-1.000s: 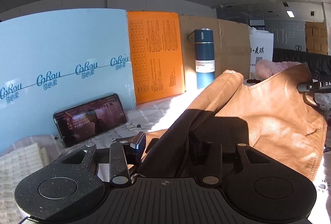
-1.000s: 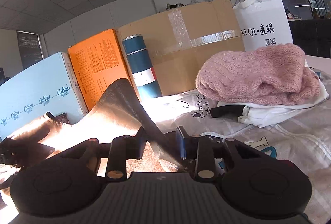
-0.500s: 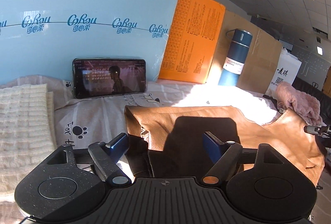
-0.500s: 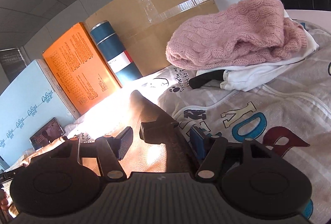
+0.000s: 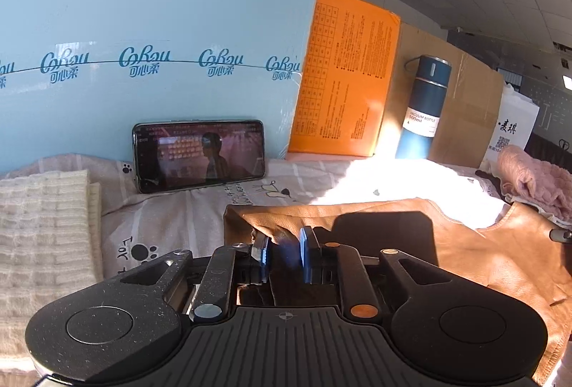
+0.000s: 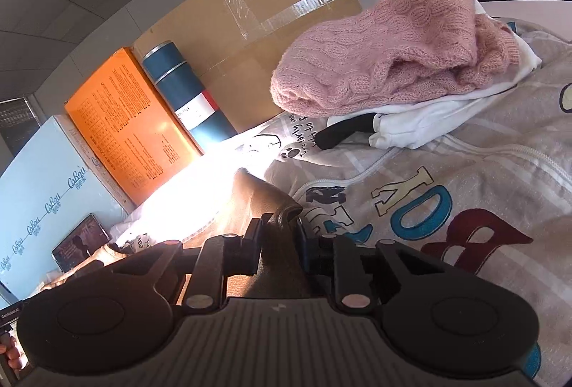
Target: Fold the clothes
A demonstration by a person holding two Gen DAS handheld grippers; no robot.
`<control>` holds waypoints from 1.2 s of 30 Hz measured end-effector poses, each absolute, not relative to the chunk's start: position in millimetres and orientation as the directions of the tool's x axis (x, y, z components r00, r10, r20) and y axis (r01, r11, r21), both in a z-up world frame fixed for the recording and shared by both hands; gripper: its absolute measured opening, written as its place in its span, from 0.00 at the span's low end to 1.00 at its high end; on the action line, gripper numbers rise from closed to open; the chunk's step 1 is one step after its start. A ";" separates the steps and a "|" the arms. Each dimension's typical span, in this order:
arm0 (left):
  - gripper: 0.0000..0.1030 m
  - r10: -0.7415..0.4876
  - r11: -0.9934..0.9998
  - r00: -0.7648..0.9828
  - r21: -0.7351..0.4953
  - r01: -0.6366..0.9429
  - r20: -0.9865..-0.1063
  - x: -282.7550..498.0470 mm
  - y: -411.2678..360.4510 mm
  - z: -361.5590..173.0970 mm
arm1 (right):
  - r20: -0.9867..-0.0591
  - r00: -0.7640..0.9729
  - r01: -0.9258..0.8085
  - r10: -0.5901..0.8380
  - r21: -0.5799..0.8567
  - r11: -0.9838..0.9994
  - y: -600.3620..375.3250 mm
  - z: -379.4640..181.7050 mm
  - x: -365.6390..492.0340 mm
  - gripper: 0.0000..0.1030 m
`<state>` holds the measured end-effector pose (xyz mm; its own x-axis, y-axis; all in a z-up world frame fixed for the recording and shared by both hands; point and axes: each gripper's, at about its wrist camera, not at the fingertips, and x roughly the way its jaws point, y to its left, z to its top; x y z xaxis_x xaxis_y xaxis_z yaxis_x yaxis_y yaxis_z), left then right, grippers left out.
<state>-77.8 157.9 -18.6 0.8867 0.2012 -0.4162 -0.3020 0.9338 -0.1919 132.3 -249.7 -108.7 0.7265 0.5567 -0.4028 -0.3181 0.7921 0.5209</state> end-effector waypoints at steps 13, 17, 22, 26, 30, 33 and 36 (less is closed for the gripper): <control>0.89 0.160 0.831 0.875 -0.417 -0.369 -0.456 -131.7 129.8 -11.6 | -0.341 0.776 -0.261 0.530 0.592 0.762 -268.3 -111.3 129.7 0.81; 0.93 0.179 0.820 0.864 -0.414 -0.395 -0.470 -144.3 124.6 -18.9 | -0.332 0.802 -0.230 0.496 0.595 0.770 -271.6 -111.0 127.6 0.90; 0.94 0.184 0.823 0.856 -0.401 -0.403 -0.482 -145.5 121.9 -21.9 | -0.327 0.835 -0.202 0.443 0.567 0.798 -271.1 -106.3 117.4 1.00; 0.94 0.180 0.844 0.855 -0.371 -0.389 -0.487 -143.5 116.7 -22.9 | -0.353 0.850 -0.163 0.390 0.528 0.833 -272.5 -95.6 89.4 1.00; 0.94 0.214 0.847 0.840 -0.333 -0.414 -0.499 -141.8 115.4 -24.1 | -0.401 0.825 -0.147 0.398 0.529 0.836 -280.5 -82.7 53.0 1.00; 0.95 0.224 0.849 0.830 -0.315 -0.424 -0.511 -139.4 115.2 -25.7 | -0.460 0.751 -0.131 0.473 0.599 0.790 -289.9 -79.3 44.0 1.00; 0.95 0.233 0.854 0.820 -0.293 -0.429 -0.523 -136.9 113.5 -28.3 | -0.521 0.646 -0.089 0.558 0.674 0.733 -295.0 -83.5 43.4 1.00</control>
